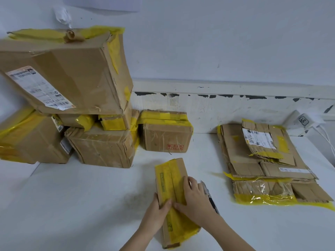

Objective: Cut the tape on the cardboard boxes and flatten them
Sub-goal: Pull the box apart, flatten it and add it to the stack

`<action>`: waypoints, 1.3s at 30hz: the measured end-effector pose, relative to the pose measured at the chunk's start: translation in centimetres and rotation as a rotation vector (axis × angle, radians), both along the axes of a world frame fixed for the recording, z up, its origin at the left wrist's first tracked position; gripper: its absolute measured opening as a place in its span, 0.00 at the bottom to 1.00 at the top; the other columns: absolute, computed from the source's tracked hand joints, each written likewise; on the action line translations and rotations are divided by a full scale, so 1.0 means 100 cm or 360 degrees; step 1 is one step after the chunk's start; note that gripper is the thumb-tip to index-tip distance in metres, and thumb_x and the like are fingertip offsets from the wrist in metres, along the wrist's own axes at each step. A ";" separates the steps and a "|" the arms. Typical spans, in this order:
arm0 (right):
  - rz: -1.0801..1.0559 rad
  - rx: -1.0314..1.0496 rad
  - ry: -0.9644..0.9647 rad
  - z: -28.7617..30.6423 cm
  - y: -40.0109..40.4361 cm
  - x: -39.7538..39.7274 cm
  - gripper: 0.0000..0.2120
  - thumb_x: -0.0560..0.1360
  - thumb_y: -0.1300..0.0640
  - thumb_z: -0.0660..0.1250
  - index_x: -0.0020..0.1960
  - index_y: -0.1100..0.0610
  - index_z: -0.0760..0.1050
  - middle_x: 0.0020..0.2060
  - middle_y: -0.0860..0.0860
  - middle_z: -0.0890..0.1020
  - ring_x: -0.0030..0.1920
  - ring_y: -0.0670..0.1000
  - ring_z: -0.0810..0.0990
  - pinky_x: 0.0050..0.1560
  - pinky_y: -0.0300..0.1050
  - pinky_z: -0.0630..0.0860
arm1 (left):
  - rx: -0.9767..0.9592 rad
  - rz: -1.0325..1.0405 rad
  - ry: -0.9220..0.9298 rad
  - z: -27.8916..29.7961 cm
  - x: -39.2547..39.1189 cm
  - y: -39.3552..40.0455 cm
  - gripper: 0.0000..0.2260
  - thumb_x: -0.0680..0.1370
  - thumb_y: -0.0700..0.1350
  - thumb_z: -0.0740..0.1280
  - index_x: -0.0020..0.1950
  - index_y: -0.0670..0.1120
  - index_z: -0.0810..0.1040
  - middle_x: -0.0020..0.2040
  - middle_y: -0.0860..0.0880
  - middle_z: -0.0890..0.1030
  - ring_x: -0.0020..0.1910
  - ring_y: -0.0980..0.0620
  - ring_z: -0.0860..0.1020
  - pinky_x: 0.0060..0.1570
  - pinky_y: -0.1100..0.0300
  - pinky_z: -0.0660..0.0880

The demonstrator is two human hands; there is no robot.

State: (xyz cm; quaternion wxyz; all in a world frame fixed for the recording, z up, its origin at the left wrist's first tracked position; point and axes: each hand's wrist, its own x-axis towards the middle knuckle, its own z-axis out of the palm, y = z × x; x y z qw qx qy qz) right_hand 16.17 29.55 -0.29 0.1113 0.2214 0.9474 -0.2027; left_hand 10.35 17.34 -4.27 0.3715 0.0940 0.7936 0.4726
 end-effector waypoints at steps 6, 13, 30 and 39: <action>-0.0101 0.0128 -0.0102 0.004 -0.011 -0.006 0.38 0.75 0.48 0.63 0.76 0.60 0.47 0.69 0.54 0.60 0.64 0.56 0.66 0.61 0.44 0.70 | -0.0023 0.0014 0.0106 -0.002 0.005 0.002 0.21 0.81 0.50 0.57 0.73 0.48 0.58 0.67 0.48 0.72 0.62 0.50 0.73 0.63 0.55 0.69; -0.0187 0.0601 0.0137 0.002 -0.036 -0.012 0.35 0.40 0.58 0.83 0.46 0.66 0.83 0.33 0.62 0.81 0.18 0.50 0.73 0.14 0.33 0.65 | -0.0139 -0.0029 0.0130 -0.003 0.006 0.001 0.26 0.81 0.56 0.55 0.75 0.47 0.55 0.67 0.48 0.73 0.65 0.46 0.72 0.65 0.48 0.67; -0.0479 -0.0772 0.0250 -0.011 0.055 0.023 0.06 0.77 0.59 0.64 0.52 0.56 0.68 0.47 0.49 0.77 0.46 0.49 0.76 0.42 0.38 0.72 | -0.1084 -0.0532 0.1109 0.033 0.014 0.026 0.42 0.75 0.67 0.55 0.77 0.41 0.44 0.77 0.41 0.45 0.72 0.46 0.60 0.64 0.54 0.65; -0.0429 -0.0669 0.0235 -0.011 0.054 0.023 0.05 0.78 0.57 0.63 0.51 0.55 0.67 0.45 0.48 0.76 0.45 0.49 0.75 0.40 0.35 0.70 | -0.0618 -0.0400 0.0735 0.043 -0.003 0.013 0.38 0.78 0.49 0.62 0.77 0.45 0.37 0.78 0.46 0.45 0.68 0.48 0.69 0.58 0.63 0.71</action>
